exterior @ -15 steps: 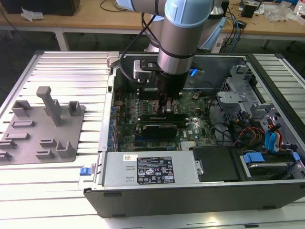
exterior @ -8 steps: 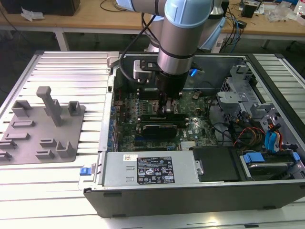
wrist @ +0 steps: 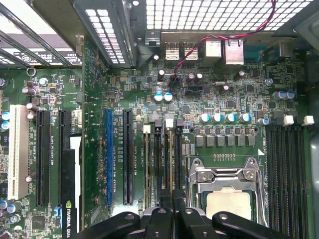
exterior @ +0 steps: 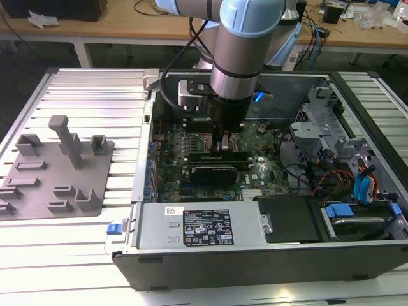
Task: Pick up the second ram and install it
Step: 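Insert the second ram into the second slot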
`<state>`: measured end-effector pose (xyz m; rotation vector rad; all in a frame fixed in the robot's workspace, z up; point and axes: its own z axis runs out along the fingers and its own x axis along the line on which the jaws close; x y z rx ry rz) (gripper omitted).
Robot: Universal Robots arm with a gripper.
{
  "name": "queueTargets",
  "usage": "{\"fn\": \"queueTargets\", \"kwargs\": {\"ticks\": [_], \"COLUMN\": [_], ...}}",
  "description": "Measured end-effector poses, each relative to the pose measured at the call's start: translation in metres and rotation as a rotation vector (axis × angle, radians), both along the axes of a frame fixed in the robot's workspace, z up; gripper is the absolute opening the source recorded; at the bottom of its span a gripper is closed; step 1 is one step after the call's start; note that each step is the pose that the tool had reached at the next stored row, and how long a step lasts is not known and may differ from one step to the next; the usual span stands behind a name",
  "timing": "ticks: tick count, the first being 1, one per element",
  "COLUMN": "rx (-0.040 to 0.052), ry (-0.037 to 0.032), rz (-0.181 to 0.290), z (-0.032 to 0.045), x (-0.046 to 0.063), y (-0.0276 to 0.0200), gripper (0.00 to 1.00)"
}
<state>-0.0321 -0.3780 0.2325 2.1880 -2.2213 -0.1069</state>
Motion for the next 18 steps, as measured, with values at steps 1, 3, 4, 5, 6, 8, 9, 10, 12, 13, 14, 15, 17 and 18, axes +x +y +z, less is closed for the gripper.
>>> {"fn": "queueTargets", "kwargs": {"ticks": [1, 3, 4, 5, 6, 8, 9, 10, 12, 13, 14, 15, 17, 18], "rx": [0.0, -0.0001, 0.0, 0.0001, 0.0, 0.0, -0.0001, 0.0, -0.0001, -0.0001, -0.0001, -0.0002, -0.0003, -0.0001], "ry": [0.0, 0.0001, -0.0001, -0.0001, 0.0, 0.0, 0.0, 0.0, 0.0, 0.0, 0.0, 0.0, 0.0001, 0.0], "rz": [0.0, 0.0, 0.0, 0.0, 0.0, 0.0, 0.0, 0.0, 0.0, 0.0, 0.0, 0.0, 0.0, 0.0], "z": [0.0, 0.0, 0.0, 0.0, 0.0, 0.0, 0.0, 0.0, 0.0, -0.0009, -0.0016, -0.0021, -0.0039, -0.0044], "x": [0.0, -0.0001, -0.0003, -0.0005, -0.0006, -0.0007, -0.0007, -0.0007, -0.0007, -0.0007, -0.0007, -0.0007, -0.0007, -0.0007], "y": [0.0, 0.0, 0.0, 0.0, 0.0, 0.0, 0.0, 0.0, 0.0, 0.0, 0.0, 0.0, -0.0001, 0.0], "gripper": [0.09, 0.09, 0.09, 0.09, 0.09, 0.09, 0.09, 0.09, 0.09, 0.09, 0.09, 0.09, 0.09, 0.09]}}
